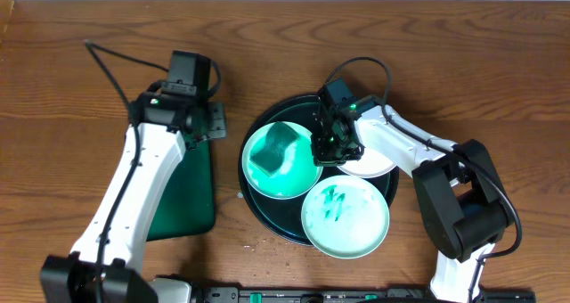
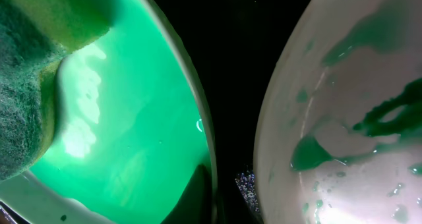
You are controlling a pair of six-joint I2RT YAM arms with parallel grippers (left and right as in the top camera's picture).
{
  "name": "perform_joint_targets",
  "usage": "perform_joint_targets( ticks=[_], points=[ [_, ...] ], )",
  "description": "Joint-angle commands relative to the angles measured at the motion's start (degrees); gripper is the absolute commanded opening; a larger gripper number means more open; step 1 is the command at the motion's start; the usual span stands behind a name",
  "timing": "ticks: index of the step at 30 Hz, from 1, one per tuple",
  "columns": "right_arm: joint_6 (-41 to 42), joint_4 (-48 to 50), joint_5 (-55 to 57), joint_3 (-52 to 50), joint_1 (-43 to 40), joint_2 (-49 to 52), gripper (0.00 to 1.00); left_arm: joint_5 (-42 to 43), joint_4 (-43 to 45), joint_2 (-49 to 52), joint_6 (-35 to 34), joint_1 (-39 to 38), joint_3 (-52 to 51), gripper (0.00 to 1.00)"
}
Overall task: Clean dirty plates on tray and stack at the side
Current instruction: 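Scrub the held plate with the sponge in the left gripper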
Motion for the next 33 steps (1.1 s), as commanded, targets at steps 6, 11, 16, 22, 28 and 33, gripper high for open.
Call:
perform_joint_targets(
  ticks=[6,11,16,22,28,33],
  points=[
    [-1.8,-1.8,4.4,-1.2,-0.5,1.1,0.01,16.2,2.2,9.0,15.3,-3.8,-0.3,0.49],
    [-1.8,-2.0,4.3,-1.2,-0.5,1.1,0.03,21.2,2.2,13.8,22.6,-5.6,-0.3,0.46],
    [-1.8,-2.7,4.4,-1.2,-0.5,1.1,0.04,24.8,2.4,15.8,27.2,-6.8,-0.3,0.46],
    [-1.8,-3.2,4.3,-1.2,-0.5,1.1,0.04,24.9,5.2,18.5,27.2,-7.7,-0.5,0.49],
    [-1.8,-3.9,4.4,-1.2,-0.5,1.1,0.03,24.9,6.3,23.3,27.2,-7.7,-0.5,0.5],
    [-1.8,-4.5,4.4,-1.2,-0.5,1.1,0.03,24.9,6.8,27.0,27.2,-7.7,-0.5,0.22]
  ],
)
